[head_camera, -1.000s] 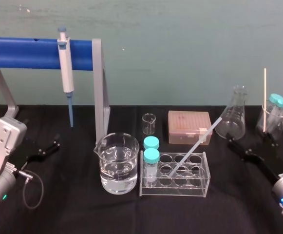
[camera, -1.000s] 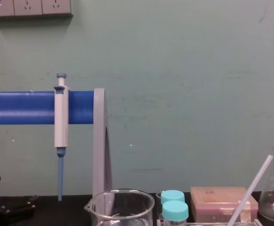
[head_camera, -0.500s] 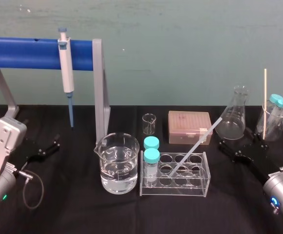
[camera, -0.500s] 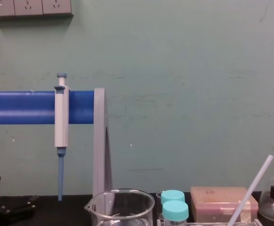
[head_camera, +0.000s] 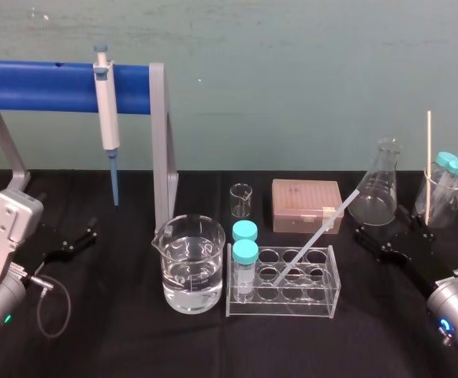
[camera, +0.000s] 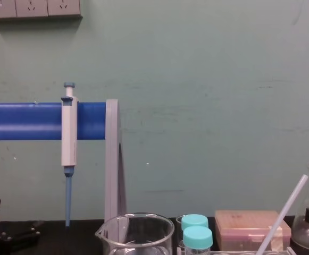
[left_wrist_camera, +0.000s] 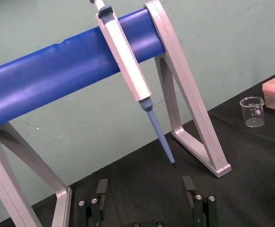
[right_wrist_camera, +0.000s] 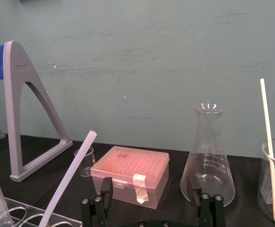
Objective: Pick up the stirring rod with one hand, then place it down.
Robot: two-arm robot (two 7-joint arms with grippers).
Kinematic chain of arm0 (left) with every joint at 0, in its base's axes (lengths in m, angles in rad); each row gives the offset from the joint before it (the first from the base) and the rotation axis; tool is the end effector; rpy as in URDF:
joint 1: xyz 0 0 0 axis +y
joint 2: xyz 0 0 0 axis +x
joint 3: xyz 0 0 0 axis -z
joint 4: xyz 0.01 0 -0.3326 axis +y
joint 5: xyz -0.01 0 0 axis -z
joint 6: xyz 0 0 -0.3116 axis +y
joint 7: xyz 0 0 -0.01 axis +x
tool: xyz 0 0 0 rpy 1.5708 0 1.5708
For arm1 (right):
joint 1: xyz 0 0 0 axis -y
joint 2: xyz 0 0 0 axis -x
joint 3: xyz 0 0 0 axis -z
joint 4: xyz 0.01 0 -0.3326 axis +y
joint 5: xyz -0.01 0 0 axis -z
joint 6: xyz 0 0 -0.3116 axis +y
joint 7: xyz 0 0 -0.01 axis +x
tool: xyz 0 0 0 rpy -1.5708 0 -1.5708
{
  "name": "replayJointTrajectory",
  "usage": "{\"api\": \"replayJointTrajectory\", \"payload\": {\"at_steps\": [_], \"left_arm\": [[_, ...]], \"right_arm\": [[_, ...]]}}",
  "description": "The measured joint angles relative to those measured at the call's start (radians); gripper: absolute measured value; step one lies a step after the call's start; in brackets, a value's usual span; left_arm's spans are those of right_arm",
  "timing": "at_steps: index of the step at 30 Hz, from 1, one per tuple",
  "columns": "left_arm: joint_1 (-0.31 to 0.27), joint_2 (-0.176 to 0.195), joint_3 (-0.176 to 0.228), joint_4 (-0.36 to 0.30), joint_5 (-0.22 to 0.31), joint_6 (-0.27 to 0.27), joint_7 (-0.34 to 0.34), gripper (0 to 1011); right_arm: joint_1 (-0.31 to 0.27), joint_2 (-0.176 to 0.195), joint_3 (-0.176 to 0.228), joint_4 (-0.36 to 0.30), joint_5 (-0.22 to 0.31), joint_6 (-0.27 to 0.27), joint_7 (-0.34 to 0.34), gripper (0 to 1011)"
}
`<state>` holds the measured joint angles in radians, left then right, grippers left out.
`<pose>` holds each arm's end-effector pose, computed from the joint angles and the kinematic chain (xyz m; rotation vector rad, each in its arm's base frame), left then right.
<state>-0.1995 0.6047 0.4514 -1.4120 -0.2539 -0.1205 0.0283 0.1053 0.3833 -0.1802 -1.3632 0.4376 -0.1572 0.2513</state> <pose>0.3677 0.1062 -0.3372 0.3045 -0.2850 1.2480 0.3579 -0.0993 -0.3635 0.0320 0.0237 -1.2385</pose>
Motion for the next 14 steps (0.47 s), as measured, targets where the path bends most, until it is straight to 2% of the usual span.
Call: {"api": "replayJointTrajectory", "payload": {"at_steps": [14], "left_arm": [[0.0,0.0,0.0,0.0,0.0,0.0,0.0,1000]], "right_arm": [[-0.001,0.001,0.0,-0.001,0.001,-0.002,0.002,1003]]}}
